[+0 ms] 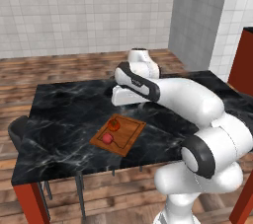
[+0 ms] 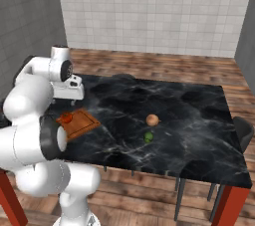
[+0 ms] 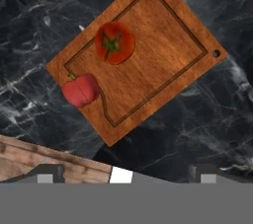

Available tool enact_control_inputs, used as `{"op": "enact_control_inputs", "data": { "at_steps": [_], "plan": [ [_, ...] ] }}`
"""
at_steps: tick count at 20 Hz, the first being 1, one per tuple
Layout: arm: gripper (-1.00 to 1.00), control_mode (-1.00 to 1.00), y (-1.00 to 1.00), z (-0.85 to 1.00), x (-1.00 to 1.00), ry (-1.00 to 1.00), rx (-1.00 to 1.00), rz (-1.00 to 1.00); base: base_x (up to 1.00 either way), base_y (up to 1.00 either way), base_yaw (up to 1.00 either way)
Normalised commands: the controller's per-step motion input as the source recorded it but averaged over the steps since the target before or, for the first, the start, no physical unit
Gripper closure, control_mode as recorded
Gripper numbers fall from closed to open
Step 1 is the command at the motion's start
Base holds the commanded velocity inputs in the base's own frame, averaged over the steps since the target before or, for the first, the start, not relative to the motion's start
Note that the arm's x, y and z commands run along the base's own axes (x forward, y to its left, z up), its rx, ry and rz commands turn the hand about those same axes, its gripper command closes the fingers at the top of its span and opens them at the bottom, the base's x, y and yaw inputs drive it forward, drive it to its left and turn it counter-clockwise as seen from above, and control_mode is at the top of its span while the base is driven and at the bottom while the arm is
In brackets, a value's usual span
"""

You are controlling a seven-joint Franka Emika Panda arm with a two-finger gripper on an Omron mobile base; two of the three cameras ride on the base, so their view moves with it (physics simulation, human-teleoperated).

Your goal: Place the avocado, onion, tomato, and bell pepper on the cutting board.

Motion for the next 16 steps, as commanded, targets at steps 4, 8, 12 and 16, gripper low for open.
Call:
{"op": "enact_control_inputs", "data": {
  "at_steps": [4, 8, 12, 16],
  "plan": [
    [-1.0, -1.0, -0.42, 0.43, -0.66, -0.17, 0.0, 0.0, 0.0, 0.0, 0.0],
    [-1.0, -1.0, -0.47, 0.44, -0.72, -0.17, 0.0, 0.0, 0.0, 0.0, 0.0],
    [-1.0, -1.0, -0.42, 0.39, -0.67, -0.16, 0.0, 0.0, 0.0, 0.0, 0.0],
    [-1.0, -1.0, -0.33, 0.32, -0.61, -0.14, 0.0, -0.01, 0.0, 0.0, 0.0]
  ]
}}
